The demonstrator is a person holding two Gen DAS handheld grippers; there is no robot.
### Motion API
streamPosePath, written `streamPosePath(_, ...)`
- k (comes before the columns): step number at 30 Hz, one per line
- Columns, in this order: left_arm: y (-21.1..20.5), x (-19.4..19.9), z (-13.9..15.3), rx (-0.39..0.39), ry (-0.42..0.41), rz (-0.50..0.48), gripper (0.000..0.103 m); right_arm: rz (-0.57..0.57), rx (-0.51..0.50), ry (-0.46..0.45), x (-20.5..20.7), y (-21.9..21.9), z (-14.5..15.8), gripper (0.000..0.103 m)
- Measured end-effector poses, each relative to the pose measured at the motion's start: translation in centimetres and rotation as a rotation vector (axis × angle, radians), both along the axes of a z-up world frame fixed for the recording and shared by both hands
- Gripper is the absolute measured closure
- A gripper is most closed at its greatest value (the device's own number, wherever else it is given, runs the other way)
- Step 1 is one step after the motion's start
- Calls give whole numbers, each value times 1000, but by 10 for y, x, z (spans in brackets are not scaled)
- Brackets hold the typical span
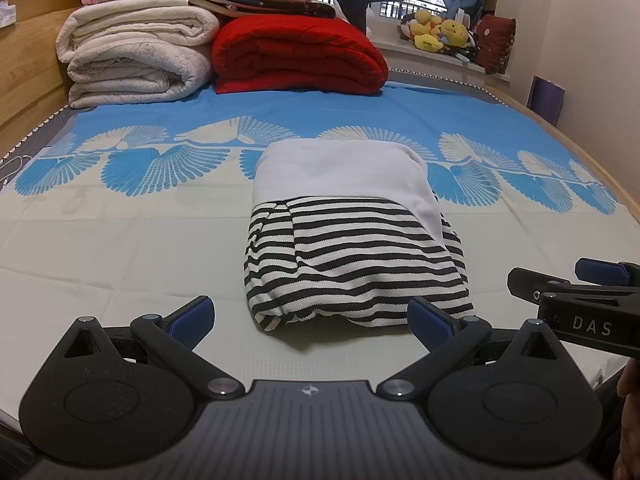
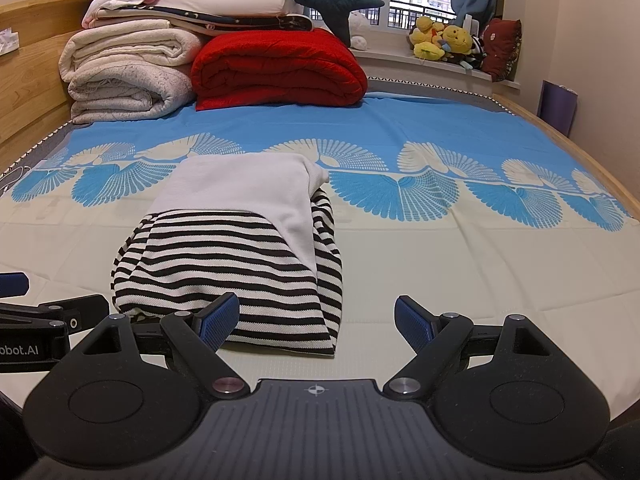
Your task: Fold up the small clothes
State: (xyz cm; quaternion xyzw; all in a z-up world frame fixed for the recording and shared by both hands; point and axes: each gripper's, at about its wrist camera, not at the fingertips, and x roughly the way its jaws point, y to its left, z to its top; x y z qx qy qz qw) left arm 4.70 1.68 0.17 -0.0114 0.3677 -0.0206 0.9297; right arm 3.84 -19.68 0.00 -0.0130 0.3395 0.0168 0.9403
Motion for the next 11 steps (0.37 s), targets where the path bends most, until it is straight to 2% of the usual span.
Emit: streamPosePath(11, 2, 0, -2, 0, 4, -4, 0, 0, 0, 0, 0, 0, 0, 17)
